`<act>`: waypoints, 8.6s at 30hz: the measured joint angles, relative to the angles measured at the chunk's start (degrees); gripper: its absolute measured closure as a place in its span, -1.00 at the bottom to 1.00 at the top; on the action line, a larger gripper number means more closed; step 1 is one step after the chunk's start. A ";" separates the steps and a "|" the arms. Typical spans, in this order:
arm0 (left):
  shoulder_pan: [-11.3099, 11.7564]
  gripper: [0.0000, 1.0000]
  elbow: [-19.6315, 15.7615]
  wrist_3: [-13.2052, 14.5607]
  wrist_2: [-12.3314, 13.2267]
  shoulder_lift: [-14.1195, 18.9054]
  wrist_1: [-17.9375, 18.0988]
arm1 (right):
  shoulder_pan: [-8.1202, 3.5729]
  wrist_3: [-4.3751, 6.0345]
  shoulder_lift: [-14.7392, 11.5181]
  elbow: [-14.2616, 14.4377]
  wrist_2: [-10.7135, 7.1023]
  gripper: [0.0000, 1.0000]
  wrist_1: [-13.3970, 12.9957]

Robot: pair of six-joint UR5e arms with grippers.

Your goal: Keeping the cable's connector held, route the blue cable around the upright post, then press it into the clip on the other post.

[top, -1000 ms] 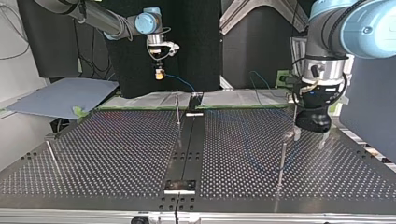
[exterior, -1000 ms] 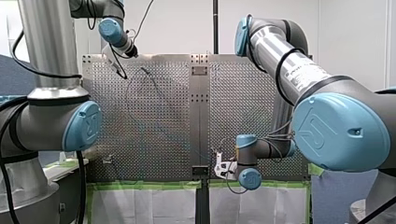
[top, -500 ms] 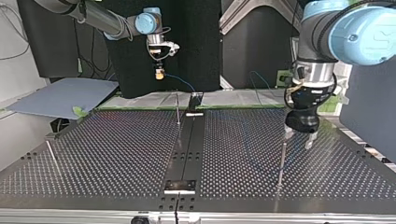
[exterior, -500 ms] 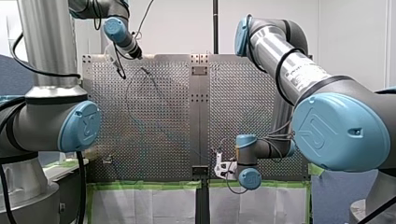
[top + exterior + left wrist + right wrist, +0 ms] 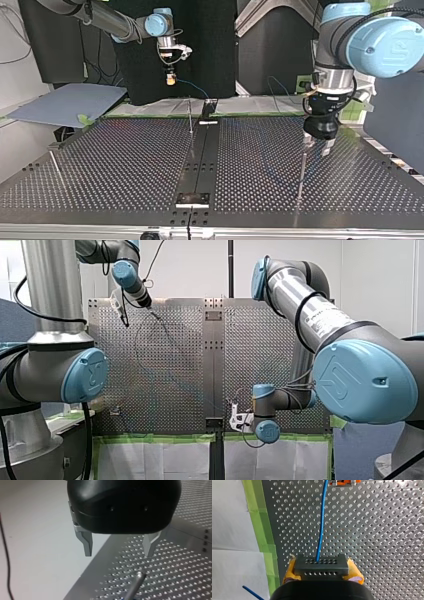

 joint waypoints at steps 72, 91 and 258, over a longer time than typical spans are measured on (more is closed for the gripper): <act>-0.67 -1.00 7.57 13.53 -5.31 -4.40 -12.17 | -0.02 0.10 -0.01 -0.05 -0.01 1.00 -0.26; -10.34 -1.00 14.77 23.94 -9.49 -12.34 -7.09 | -0.43 0.61 0.00 -0.03 0.19 1.00 -0.05; -18.52 -1.00 15.87 49.74 -27.25 -54.50 16.36 | -0.09 0.81 0.03 -0.05 -0.14 1.00 -1.78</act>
